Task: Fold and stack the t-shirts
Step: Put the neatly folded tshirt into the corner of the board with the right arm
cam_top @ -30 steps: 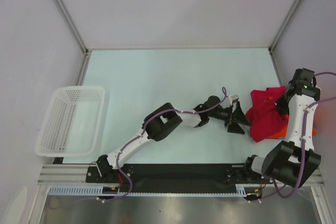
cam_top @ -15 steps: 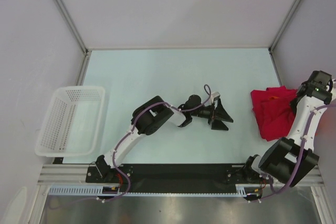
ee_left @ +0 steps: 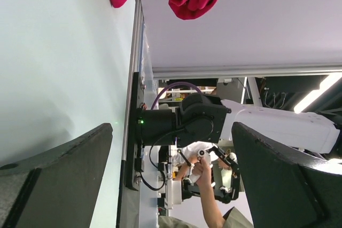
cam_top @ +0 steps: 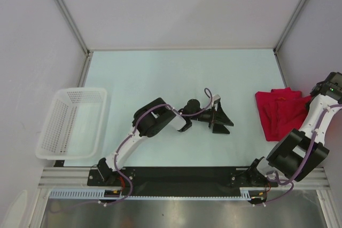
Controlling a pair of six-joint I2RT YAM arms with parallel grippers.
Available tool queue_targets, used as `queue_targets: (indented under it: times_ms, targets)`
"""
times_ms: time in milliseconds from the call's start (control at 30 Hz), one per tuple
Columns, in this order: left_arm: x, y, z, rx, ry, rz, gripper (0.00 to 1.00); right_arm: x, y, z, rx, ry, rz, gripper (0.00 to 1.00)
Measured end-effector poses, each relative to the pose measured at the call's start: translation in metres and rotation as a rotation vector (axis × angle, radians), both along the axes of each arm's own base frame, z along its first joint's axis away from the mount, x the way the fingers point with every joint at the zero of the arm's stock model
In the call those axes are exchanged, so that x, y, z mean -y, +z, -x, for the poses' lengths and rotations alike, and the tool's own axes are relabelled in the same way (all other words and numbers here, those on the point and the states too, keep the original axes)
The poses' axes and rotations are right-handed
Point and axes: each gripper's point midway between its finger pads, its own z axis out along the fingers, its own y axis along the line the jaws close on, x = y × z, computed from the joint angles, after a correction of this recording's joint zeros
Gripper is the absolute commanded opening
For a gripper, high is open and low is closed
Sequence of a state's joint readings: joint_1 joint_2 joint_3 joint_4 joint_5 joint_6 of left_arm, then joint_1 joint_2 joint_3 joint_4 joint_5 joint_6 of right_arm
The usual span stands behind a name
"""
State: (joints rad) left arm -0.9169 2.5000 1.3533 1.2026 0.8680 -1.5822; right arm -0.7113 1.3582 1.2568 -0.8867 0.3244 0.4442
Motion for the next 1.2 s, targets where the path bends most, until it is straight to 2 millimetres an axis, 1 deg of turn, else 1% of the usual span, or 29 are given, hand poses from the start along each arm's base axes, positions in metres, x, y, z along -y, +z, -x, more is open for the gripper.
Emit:
queue_targets:
  times_ms: [167,467,767,800,833,867,933,967,1000,1067,1200]
  targets:
    - [-0.006,0.000,-0.002,-0.008,0.009,0.007,1.00,0.006,-0.004,0.002,-0.026,-0.018,0.015,0.00]
    - [-0.012,0.001,-0.007,-0.010,0.022,0.013,1.00,0.018,-0.020,0.001,-0.102,-0.044,0.010,0.00]
    - [-0.018,0.000,-0.009,-0.016,0.032,0.014,1.00,0.036,-0.029,-0.001,-0.185,-0.086,0.027,0.00]
    - [-0.019,0.000,-0.010,-0.016,0.034,0.015,1.00,0.037,-0.030,-0.001,-0.190,-0.087,0.026,0.18]
    - [-0.019,0.000,-0.010,-0.016,0.035,0.016,0.99,0.037,-0.030,-0.002,-0.192,-0.087,0.024,0.24]
    - [-0.019,0.000,-0.011,-0.015,0.036,0.017,0.99,0.037,-0.031,-0.003,-0.191,-0.088,0.022,0.28]
    - [-0.020,0.000,-0.012,-0.014,0.037,0.018,1.00,0.038,-0.031,-0.004,-0.188,-0.089,0.019,0.33]
    - [-0.020,0.000,-0.012,-0.014,0.038,0.018,1.00,0.038,-0.031,-0.004,-0.188,-0.088,0.018,0.42]
    - [-0.020,0.000,-0.013,-0.013,0.039,0.018,0.99,0.037,-0.031,-0.005,-0.185,-0.088,0.018,0.46]
    - [-0.020,0.000,-0.013,-0.013,0.040,0.018,1.00,0.033,-0.030,-0.007,-0.179,-0.079,0.015,0.49]
    - [-0.020,0.000,-0.013,-0.013,0.040,0.018,1.00,0.025,-0.025,-0.017,-0.162,-0.037,0.021,0.51]
